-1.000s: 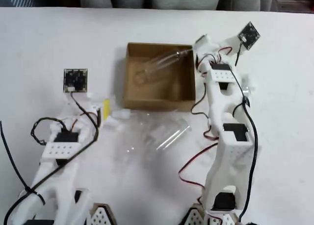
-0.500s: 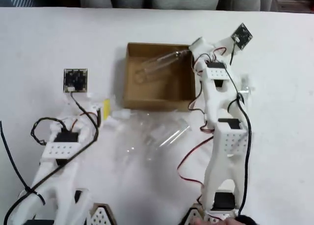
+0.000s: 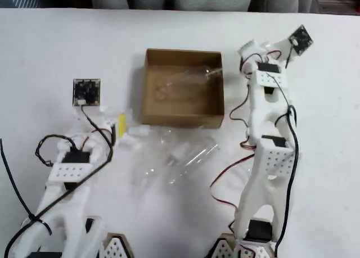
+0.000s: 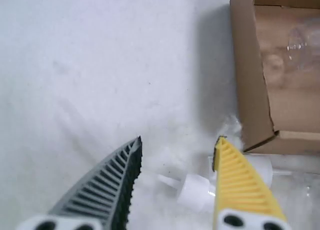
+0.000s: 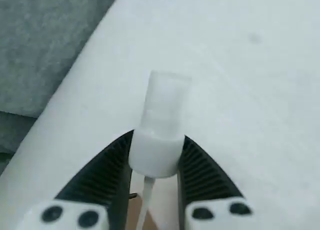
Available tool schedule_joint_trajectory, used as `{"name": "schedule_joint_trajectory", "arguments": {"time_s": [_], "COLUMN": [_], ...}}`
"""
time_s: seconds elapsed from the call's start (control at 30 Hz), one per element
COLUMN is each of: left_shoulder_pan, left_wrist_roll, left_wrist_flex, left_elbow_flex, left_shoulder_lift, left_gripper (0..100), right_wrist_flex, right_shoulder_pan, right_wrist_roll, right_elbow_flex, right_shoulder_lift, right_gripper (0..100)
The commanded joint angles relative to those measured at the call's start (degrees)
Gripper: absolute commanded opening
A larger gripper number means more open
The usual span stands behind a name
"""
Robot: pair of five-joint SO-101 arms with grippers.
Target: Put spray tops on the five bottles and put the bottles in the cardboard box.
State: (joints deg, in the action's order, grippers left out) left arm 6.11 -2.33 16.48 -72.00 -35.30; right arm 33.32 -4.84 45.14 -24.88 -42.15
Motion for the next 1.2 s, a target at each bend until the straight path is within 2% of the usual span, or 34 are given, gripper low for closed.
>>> {"name": "schedule_joint_trajectory", "arguments": {"time_s": [0.0, 0.3, 0.63, 0.87, 0.97, 1.17], "left_shoulder_pan": [0.3, 0.2, 0.2, 0.2, 0.2, 0.2], "left_wrist_roll": [0.5, 0.5, 0.5, 0.5, 0.5, 0.5], "left_wrist_flex": [-2.1, -2.1, -2.1, -2.1, -2.1, -2.1], "left_elbow_flex": [0.5, 0.5, 0.5, 0.4, 0.4, 0.4], "left_shoulder_lift": [-1.5, -1.5, -1.5, -1.5, -1.5, -1.5], "left_gripper": [23, 23, 23, 23, 23, 23], "right_wrist_flex": [5.0, 21.1, 48.9, 64.3, 65.9, 65.4], "right_shoulder_pan": [-2.0, -2.5, -5.8, -11.7, -15.9, -22.0], "right_wrist_roll": [0.5, -0.7, -23.8, -45.5, -51.3, -61.7], "right_elbow_flex": [-2.6, -2.6, -2.6, -2.6, 0.6, 17.3], "right_shoulder_lift": [7.0, 18.2, 34.6, 42.4, 45.1, 52.6], "right_gripper": [1.5, 1.5, 1.5, 1.5, 1.5, 1.5]}}
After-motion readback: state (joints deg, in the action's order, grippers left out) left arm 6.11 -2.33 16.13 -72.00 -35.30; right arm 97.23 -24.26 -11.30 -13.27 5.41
